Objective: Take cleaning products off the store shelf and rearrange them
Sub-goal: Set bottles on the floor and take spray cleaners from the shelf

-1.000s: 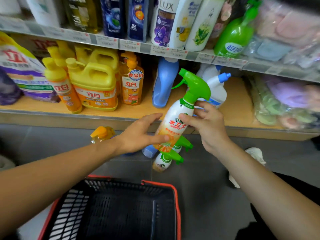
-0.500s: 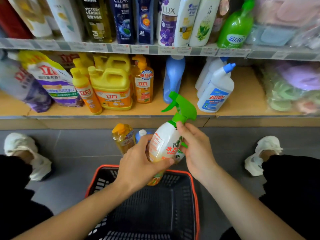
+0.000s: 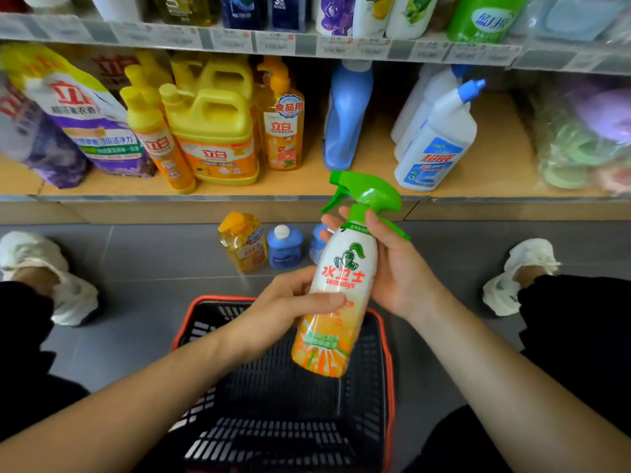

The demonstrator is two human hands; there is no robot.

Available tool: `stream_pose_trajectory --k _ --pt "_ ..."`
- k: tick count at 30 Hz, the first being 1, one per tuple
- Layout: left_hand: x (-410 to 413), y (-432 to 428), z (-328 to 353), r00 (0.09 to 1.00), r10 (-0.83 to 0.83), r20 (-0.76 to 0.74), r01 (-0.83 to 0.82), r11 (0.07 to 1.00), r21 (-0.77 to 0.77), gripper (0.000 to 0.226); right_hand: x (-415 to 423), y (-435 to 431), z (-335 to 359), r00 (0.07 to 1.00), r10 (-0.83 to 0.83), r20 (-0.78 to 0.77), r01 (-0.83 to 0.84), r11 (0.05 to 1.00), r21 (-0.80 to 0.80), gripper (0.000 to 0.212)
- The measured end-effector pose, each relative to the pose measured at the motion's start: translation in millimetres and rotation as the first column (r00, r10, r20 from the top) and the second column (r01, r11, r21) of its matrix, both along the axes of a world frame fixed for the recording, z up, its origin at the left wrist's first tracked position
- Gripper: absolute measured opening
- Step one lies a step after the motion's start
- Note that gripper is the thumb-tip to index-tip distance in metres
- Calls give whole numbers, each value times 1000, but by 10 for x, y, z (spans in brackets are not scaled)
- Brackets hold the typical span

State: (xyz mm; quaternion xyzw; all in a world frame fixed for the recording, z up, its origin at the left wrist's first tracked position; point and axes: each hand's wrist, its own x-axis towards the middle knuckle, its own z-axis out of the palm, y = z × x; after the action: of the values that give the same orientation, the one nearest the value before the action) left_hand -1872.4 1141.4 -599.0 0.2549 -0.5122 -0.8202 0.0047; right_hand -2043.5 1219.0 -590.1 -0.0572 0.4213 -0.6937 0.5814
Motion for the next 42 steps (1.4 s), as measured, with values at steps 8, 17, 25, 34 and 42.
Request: stream_pose_trajectory --k 8,17,25,34,42 --pt "-19 37 -59 1000 -21 10 21 1000 -20 38 7 -9 -14 979 -70 -193 90 991 98 36" --pt "-9 217 -183 966 177 189 8 709 -705 65 245 -14 -223 787 -257 -561 450 861 237 24" --pt "-48 141 -189 986 79 146 -4 890 -455 52 215 16 -230 874 -244 -420 391 867 309 26" --pt "-58 82 -140 989 137 59 -128 982 -139 48 153 62 -190 921 123 -370 -53 980 194 46" --pt "-63 -76 -157 997 70 30 -64 982 -180 40 58 153 -187 762 135 -633 -57 988 141 43"
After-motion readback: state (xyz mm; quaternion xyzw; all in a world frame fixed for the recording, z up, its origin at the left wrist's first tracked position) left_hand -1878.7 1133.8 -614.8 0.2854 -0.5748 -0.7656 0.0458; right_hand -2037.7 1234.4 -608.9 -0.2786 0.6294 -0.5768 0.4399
